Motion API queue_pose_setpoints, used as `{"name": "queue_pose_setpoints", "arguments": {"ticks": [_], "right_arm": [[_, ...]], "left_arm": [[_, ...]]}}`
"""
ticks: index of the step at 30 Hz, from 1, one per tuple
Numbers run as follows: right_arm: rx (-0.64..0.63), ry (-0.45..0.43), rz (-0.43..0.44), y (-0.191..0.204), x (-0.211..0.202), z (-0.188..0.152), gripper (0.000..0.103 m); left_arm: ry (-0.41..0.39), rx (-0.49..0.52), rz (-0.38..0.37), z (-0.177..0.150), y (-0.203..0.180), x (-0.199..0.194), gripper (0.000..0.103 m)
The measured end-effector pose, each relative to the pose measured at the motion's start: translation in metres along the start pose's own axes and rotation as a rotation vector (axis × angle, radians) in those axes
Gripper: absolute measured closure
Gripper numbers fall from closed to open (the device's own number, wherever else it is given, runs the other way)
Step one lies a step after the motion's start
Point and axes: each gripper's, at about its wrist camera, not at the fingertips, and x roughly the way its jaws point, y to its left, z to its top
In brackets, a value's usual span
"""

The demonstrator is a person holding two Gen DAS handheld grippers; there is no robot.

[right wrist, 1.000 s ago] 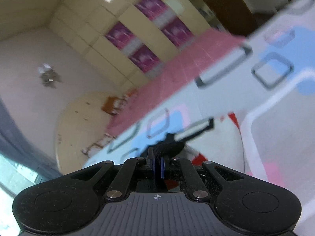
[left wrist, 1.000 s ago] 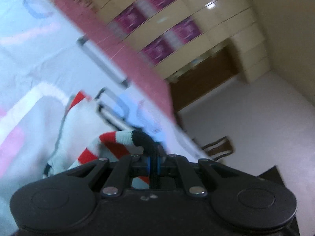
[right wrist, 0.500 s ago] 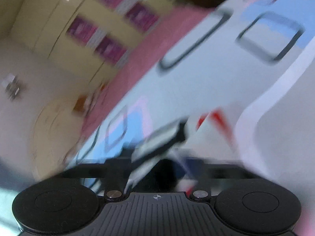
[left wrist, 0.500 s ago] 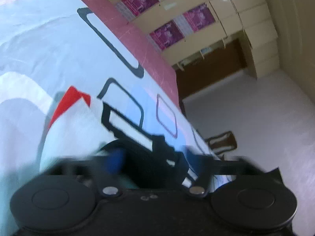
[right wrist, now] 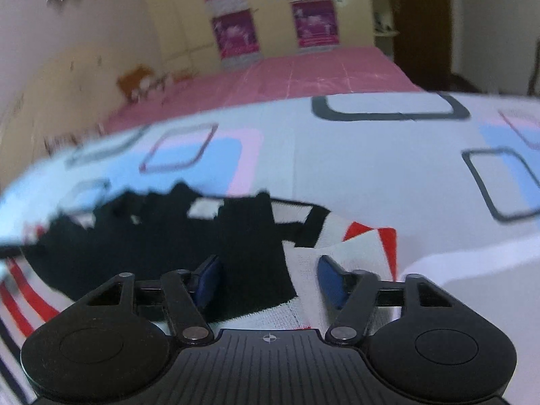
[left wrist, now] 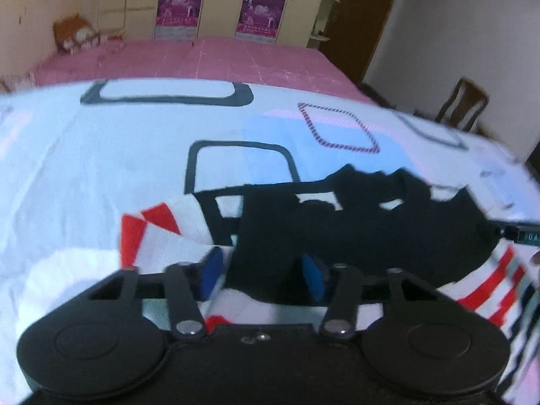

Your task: Fold small clothes

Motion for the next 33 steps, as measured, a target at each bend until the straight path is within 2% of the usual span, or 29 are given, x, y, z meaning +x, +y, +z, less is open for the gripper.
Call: {"name": "queue_pose_setpoints", "arguments": {"ticks": [1,2,3,6,7,8,10,11,13,15,16,17,18,19,20,21,22,23,24,27,28,29,31,33], "right_arm": [[-0.054,-0.002,-0.024,0.007,0.002,-0.002,0.062],[-0.097,-0.006,-0.028,0.012,0.005,-0.002,0.077],[-0.126,-0.006,-0.043,0.015,0.007,-0.002,0.091],[-0.088,-0.055,-0.045,0.009,-0.002,0.004,0.1],[-0.071,-0.081,-0.061,0.005,-0.007,0.005,0.1],[-0.056,-0.095,-0.08,0.002,-0.008,0.005,0.1],[-0.029,-0.043,-0.117,-0.006,0.006,-0.001,0.1],[-0.024,-0.022,-0.12,-0.009,0.013,-0.005,0.1],[-0.041,-0.029,-0.133,-0.005,0.013,-0.005,0.1],[-0.035,-0.025,-0.146,-0.003,0.011,-0.004,0.1],[-0.028,-0.027,-0.151,-0.002,0.009,-0.003,0.096],[-0.019,-0.041,-0.173,-0.001,0.005,-0.003,0.064],[-0.015,-0.078,-0.205,0.002,-0.005,-0.003,0.026],[-0.022,-0.153,-0.212,0.008,-0.018,-0.006,0.021],[-0.038,-0.183,-0.189,0.015,-0.028,-0.007,0.022],[-0.053,-0.177,-0.166,0.023,-0.03,-0.008,0.022],[-0.065,-0.169,-0.128,0.033,-0.03,-0.009,0.025],[-0.079,-0.156,-0.079,0.045,-0.028,-0.01,0.043],[-0.101,-0.129,-0.052,0.058,-0.022,-0.01,0.056],[-0.159,-0.068,0.011,0.094,-0.001,-0.012,0.058],[-0.174,-0.052,0.029,0.103,0.005,-0.014,0.058],[-0.194,-0.03,0.041,0.112,0.012,-0.017,0.058],[-0.235,-0.024,0.039,0.119,0.015,-0.021,0.058],[-0.258,-0.038,0.0,0.11,0.011,-0.023,0.058]], "left_arm": [[-0.006,0.006,0.017,0.0,0.0,0.002,0.079],[-0.017,-0.007,0.015,0.0,0.003,0.0,0.094],[-0.039,-0.034,0.004,-0.001,0.007,-0.004,0.099],[-0.142,-0.079,0.03,-0.006,0.011,-0.019,0.099],[-0.157,-0.094,0.05,-0.009,0.013,-0.019,0.099],[-0.158,-0.108,0.078,-0.012,0.016,-0.016,0.098],[-0.12,-0.137,0.075,-0.015,0.02,-0.003,0.098],[-0.126,-0.144,0.073,-0.014,0.021,-0.004,0.097],[-0.115,-0.137,0.081,-0.011,0.02,-0.002,0.096],[-0.109,-0.096,0.107,-0.011,0.016,-0.005,0.088],[-0.108,-0.086,0.13,-0.01,0.015,-0.007,0.068],[-0.11,-0.082,0.16,-0.008,0.012,-0.012,0.032],[-0.137,-0.078,0.19,-0.009,0.008,-0.022,0.018],[-0.201,-0.069,0.213,-0.011,0.002,-0.034,0.011],[-0.238,-0.064,0.224,-0.012,-0.006,-0.042,0.014],[-0.247,-0.061,0.211,-0.013,-0.015,-0.046,0.017],[-0.252,-0.054,0.172,-0.013,-0.025,-0.047,0.026],[-0.257,-0.041,0.121,-0.014,-0.036,-0.047,0.03],[-0.248,-0.025,0.08,-0.015,-0.048,-0.043,0.03],[-0.123,0.046,-0.01,-0.015,-0.081,-0.014,0.025],[-0.104,0.079,-0.027,-0.018,-0.089,-0.008,0.022],[-0.095,0.112,-0.038,-0.021,-0.095,-0.002,0.014],[-0.095,0.16,-0.025,-0.025,-0.095,0.001,0.013],[-0.11,0.158,0.042,-0.027,-0.075,-0.003,0.012]]}}
